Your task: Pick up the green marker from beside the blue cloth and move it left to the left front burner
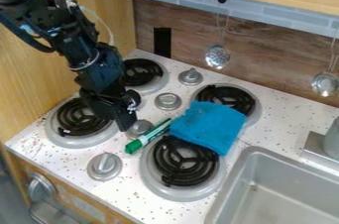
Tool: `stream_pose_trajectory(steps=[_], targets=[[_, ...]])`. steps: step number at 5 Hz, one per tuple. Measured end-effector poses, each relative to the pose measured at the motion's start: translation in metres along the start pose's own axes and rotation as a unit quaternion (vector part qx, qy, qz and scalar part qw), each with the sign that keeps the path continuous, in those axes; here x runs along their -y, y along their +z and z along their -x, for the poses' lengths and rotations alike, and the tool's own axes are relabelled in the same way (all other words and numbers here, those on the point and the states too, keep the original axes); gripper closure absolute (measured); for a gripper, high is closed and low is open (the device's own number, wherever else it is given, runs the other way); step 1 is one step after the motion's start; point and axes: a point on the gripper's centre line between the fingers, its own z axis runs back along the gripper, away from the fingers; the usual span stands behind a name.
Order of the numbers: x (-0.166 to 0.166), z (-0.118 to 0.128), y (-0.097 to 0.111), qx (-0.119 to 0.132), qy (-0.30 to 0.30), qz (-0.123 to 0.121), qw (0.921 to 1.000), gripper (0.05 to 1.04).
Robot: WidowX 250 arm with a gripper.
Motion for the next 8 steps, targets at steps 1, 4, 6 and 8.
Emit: stream_pose_trajectory(steps=[1,4,6,8], targets=[[0.000,0.005,-0.007,-0.012,0.004,0.006,0.9999,0.079],[-0.015,0.012,-0.028,-0.035,0.011,-0.021,0.9991,0.079],[-0.025,0.012,-0.039,-0.042,0.017,-0.064,0.9969,0.079],[-0.018,0.007,-0.050,-0.048,0.006,-0.067,0.9965,0.079]])
